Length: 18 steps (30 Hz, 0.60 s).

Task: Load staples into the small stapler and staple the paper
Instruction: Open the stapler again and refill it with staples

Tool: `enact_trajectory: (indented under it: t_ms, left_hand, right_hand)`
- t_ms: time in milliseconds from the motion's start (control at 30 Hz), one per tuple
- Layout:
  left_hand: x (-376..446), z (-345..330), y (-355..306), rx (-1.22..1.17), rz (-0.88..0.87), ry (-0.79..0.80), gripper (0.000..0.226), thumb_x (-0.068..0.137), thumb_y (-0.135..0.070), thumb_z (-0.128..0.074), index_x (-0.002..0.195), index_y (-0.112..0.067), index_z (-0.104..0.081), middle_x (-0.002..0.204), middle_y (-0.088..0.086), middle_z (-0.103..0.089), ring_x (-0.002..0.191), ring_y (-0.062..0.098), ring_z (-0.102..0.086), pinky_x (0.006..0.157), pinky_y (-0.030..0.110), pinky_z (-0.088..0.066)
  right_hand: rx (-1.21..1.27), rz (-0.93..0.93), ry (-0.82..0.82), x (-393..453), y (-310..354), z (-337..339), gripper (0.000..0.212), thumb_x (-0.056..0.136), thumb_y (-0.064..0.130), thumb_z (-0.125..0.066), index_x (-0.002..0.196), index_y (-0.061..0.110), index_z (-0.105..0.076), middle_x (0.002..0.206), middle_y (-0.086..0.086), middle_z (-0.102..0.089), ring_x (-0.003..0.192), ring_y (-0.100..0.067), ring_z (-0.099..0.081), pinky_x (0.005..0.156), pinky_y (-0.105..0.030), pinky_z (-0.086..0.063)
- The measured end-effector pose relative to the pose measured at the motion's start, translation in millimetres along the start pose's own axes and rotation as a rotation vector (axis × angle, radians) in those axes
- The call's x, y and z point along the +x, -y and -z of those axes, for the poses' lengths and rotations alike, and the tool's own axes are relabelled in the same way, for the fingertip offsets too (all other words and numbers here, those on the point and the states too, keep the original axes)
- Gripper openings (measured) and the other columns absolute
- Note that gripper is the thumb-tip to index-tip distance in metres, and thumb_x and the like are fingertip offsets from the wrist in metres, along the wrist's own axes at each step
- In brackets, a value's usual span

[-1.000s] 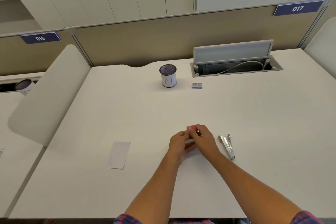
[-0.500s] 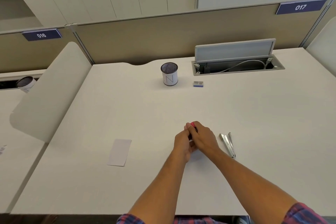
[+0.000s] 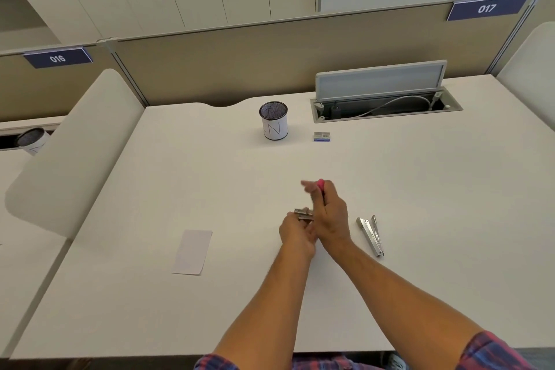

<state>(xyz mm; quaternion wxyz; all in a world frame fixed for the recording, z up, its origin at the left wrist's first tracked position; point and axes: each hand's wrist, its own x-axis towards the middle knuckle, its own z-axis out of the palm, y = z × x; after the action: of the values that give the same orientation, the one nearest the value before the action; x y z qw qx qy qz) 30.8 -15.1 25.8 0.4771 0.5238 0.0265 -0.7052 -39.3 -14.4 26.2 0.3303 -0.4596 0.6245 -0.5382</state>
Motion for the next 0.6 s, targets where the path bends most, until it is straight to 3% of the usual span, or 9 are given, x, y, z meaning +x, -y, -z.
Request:
enact_trajectory:
  t_ms: [67,133,233,333,400,467,533,600]
  left_hand:
    - [1.7,-0.7,-13.3,-0.128,0.030,0.062,0.041,0.110,-0.023,-0.025,0.094,-0.004,-0.057,0.077,0.017,-0.072,0.072,0.029,-0.070,0.055,0.033,-0.059]
    - [4.1,1.4,-26.3,-0.219,0.015,0.085,0.043,0.111,-0.028,-0.023,0.110,0.000,-0.056,0.089,0.023,-0.073,0.084,0.034,-0.071,0.064,0.039,-0.063]
    - [9.5,3.3,-40.6,-0.241,-0.025,0.128,0.047,0.110,-0.041,-0.027,0.118,-0.002,-0.054,0.098,0.026,-0.075,0.089,0.037,-0.073,0.064,0.041,-0.064]
    - [9.8,-1.1,-43.5,-0.135,-0.051,0.185,0.054,0.106,-0.051,-0.036,0.117,-0.003,-0.056,0.106,0.024,-0.075,0.094,0.037,-0.074,0.073,0.043,-0.060]
    - [9.7,-1.6,-42.0,0.022,-0.114,0.163,0.032,0.109,-0.031,-0.041,0.120,-0.006,-0.056,0.095,0.016,-0.075,0.086,0.031,-0.073,0.076,0.041,-0.058]
    - [12.0,2.6,-44.5,0.281,-0.218,0.114,0.023,0.107,-0.014,-0.040,0.120,-0.010,-0.058,0.081,0.009,-0.068,0.064,0.021,-0.064,0.066,0.033,-0.053]
    - [13.3,11.0,-49.9,0.625,-0.324,0.135,0.026,0.106,-0.015,-0.039,0.122,-0.015,-0.060,0.075,0.006,-0.062,0.048,0.015,-0.048,0.051,0.026,-0.042]
    - [10.8,20.7,-53.3,0.947,-0.369,0.242,0.026,0.104,-0.024,-0.043,0.125,-0.027,-0.058,0.073,0.006,-0.067,0.043,0.013,-0.043,0.045,0.023,-0.036]
  right_hand:
    - [0.189,-0.012,-0.141,2.7,3.9,2.2,0.031,0.099,0.056,-0.046,0.105,0.033,-0.068,0.104,0.014,-0.072,0.093,-0.011,-0.068,0.076,-0.022,-0.054]
    - [0.324,-0.072,-0.236,5.7,-0.1,7.9,0.032,0.103,0.046,-0.048,0.104,0.026,-0.072,0.099,0.006,-0.070,0.085,-0.012,-0.063,0.076,-0.022,-0.049]
    - [0.539,-0.247,-0.169,5.7,-14.2,16.9,0.033,0.105,0.030,-0.051,0.102,0.008,-0.076,0.075,-0.005,-0.062,0.064,-0.016,-0.057,0.059,-0.026,-0.049]
    - [0.701,-0.453,0.013,0.6,-23.1,24.1,0.026,0.102,0.018,-0.053,0.098,-0.001,-0.072,0.075,-0.013,-0.066,0.063,-0.023,-0.065,0.059,-0.029,-0.055]
    - [0.595,-0.536,0.188,-5.5,-26.7,27.9,0.024,0.092,0.020,-0.062,0.097,-0.001,-0.072,0.084,-0.020,-0.070,0.067,-0.027,-0.069,0.060,-0.030,-0.057]
    - [0.379,-0.539,0.290,-10.4,-27.6,31.9,0.032,0.079,0.031,-0.069,0.096,0.006,-0.077,0.092,-0.017,-0.073,0.068,-0.026,-0.070,0.057,-0.030,-0.053]
    - [0.309,-0.529,0.255,-8.1,-27.7,35.4,0.039,0.078,0.046,-0.072,0.101,0.015,-0.077,0.092,-0.008,-0.075,0.068,-0.023,-0.068,0.057,-0.029,-0.048]
    - [0.344,-0.536,0.232,0.2,-24.9,37.8,0.039,0.091,0.054,-0.066,0.110,0.021,-0.074,0.090,-0.006,-0.075,0.066,-0.022,-0.066,0.057,-0.030,-0.046]
